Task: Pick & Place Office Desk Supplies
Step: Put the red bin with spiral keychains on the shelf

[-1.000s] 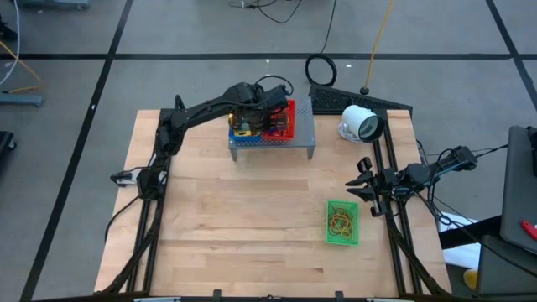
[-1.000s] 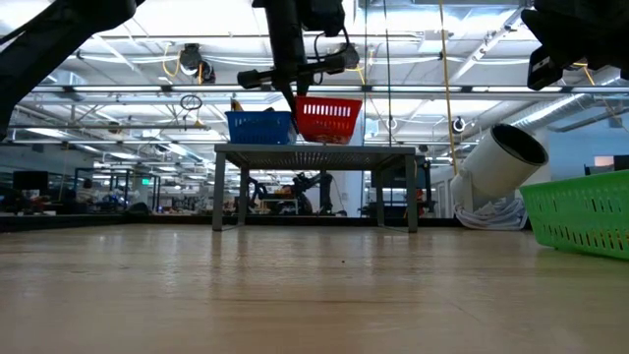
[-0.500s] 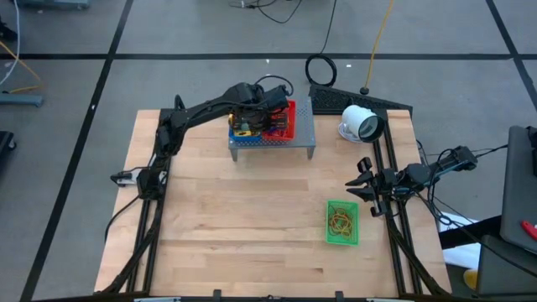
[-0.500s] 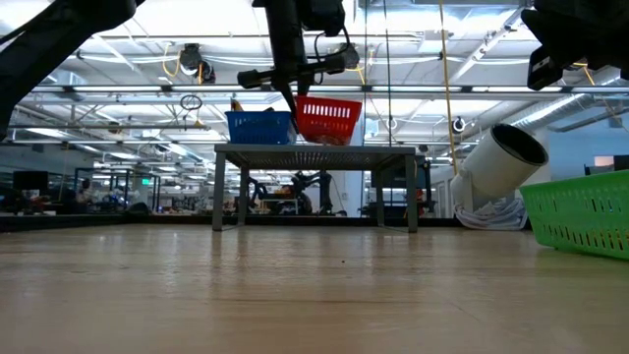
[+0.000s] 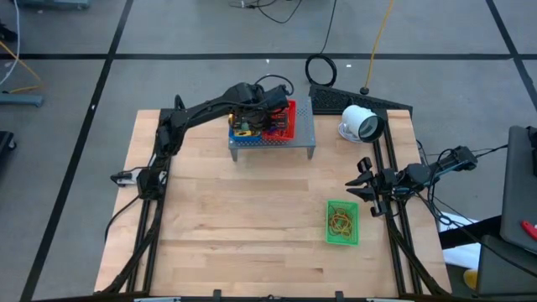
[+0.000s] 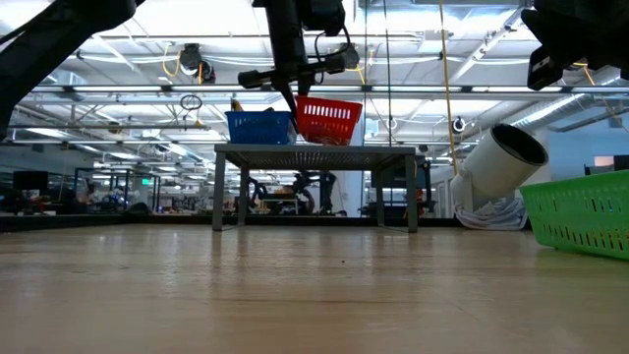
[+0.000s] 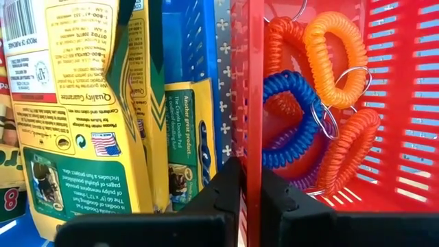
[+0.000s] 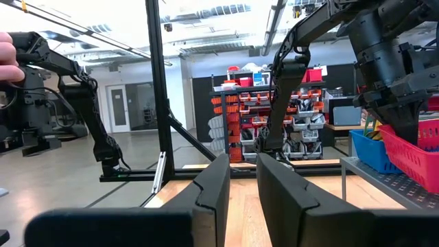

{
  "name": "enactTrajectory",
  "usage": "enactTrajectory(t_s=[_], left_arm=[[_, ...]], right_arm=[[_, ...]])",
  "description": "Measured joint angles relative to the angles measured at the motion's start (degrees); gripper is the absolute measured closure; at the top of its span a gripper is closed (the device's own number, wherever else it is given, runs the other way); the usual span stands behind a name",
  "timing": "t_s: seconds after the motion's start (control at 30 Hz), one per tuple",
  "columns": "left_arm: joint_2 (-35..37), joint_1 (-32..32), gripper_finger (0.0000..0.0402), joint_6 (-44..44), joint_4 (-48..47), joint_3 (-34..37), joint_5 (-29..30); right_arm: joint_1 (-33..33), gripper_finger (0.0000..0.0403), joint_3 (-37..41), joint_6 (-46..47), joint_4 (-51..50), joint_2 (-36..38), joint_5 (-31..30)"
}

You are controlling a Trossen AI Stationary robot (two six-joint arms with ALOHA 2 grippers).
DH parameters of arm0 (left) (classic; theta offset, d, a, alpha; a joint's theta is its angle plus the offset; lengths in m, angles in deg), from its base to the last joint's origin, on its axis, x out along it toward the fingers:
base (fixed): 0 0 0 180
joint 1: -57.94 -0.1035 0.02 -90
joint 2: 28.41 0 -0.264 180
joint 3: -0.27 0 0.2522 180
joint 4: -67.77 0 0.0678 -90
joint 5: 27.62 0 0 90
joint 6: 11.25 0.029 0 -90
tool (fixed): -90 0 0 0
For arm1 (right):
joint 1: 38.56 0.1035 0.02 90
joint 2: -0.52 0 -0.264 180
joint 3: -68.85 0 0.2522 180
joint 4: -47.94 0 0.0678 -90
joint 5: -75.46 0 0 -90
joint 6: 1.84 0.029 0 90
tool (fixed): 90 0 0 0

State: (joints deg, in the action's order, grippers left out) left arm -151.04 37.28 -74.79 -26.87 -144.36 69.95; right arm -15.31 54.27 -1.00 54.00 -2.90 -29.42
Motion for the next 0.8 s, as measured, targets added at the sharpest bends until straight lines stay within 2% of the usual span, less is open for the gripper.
enactTrajectory(t_s=[0.8], left_arm=[[0.02, 0.0, 0.0373, 0.9, 0.77, 0.01, -0.73]], right_arm=[[0.0, 0.0339, 0.0, 0.0, 0.01, 0.02, -0.02]])
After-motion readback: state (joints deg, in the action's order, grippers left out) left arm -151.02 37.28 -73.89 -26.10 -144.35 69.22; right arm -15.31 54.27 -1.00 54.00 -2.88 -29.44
